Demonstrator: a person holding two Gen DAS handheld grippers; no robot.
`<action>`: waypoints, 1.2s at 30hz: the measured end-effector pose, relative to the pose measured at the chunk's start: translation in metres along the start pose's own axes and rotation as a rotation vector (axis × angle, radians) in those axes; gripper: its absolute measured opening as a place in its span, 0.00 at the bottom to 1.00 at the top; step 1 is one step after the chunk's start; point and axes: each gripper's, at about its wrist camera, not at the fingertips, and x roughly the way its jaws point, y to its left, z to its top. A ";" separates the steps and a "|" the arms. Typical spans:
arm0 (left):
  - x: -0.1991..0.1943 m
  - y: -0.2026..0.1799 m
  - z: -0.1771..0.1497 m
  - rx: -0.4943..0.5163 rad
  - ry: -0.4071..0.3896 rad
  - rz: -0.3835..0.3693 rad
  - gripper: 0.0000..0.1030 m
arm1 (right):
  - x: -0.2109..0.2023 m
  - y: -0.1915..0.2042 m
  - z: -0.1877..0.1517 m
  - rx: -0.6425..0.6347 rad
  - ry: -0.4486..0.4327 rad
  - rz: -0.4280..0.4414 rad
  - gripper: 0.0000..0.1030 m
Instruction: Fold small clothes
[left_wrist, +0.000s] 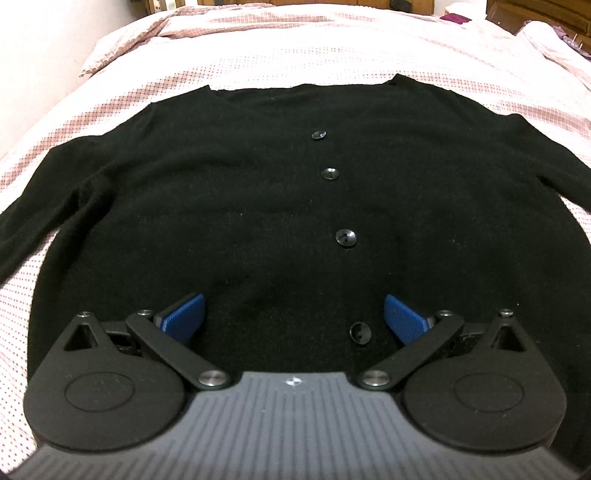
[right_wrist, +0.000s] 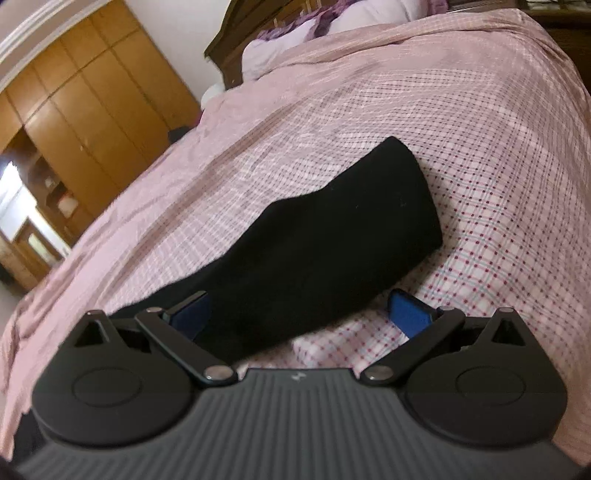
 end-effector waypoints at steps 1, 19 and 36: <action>0.000 0.000 -0.001 -0.001 -0.003 0.001 1.00 | 0.002 -0.002 0.001 0.004 -0.006 0.007 1.00; -0.007 0.000 0.000 -0.004 -0.010 -0.008 1.00 | 0.005 -0.032 0.040 0.202 -0.096 0.084 0.09; -0.039 0.024 0.004 -0.037 -0.045 -0.024 1.00 | -0.020 0.030 0.056 0.001 -0.099 0.167 0.09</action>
